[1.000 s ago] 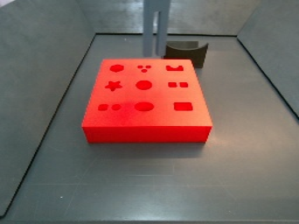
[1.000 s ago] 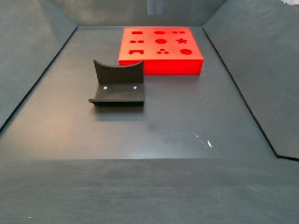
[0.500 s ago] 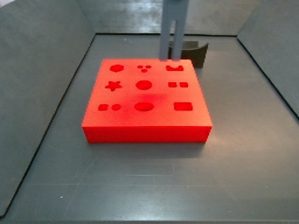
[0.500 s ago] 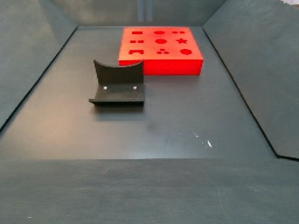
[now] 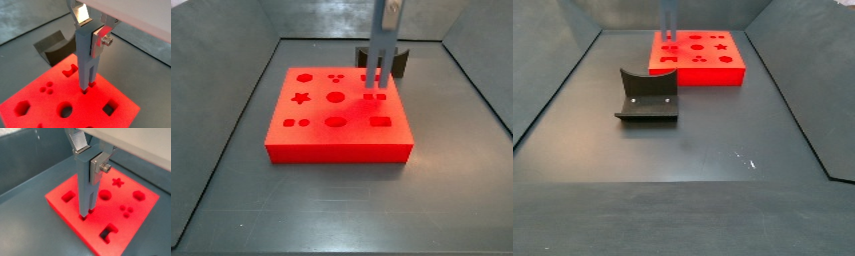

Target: Insert the double-square object.

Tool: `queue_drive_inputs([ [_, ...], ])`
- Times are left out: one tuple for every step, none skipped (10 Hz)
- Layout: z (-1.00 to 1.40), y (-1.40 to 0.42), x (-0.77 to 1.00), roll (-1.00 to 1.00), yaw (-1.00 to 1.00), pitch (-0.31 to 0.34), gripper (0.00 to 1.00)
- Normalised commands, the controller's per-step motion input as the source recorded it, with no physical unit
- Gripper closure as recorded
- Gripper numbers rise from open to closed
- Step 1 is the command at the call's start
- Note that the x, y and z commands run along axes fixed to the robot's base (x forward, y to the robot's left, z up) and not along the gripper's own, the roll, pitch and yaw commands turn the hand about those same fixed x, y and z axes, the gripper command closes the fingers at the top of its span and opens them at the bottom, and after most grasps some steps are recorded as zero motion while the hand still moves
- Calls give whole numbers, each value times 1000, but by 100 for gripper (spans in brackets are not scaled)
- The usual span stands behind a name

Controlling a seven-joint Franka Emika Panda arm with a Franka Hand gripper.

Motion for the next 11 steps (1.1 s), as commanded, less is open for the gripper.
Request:
queue_drive_inputs([
  [-426,0,0,86,0,-6,100],
  [-420,0,-54,57,0,-23,100],
  [-334,0,-191,4,34,-31,100],
  [-309,0,-229,0,80,-17,100],
  [-206,0,-214,0,103,0,100],
  [-120,0,-260,0,117,-19,100],
  [-280,0,34,-87,0,-27,100],
  [-471,0,326,-41,0,-30,100],
  [-517,0,360,-1,-46,-37,100],
  [-497,0,389,0,-129,-7,100],
  [-423,0,311,0,-146,0,100],
])
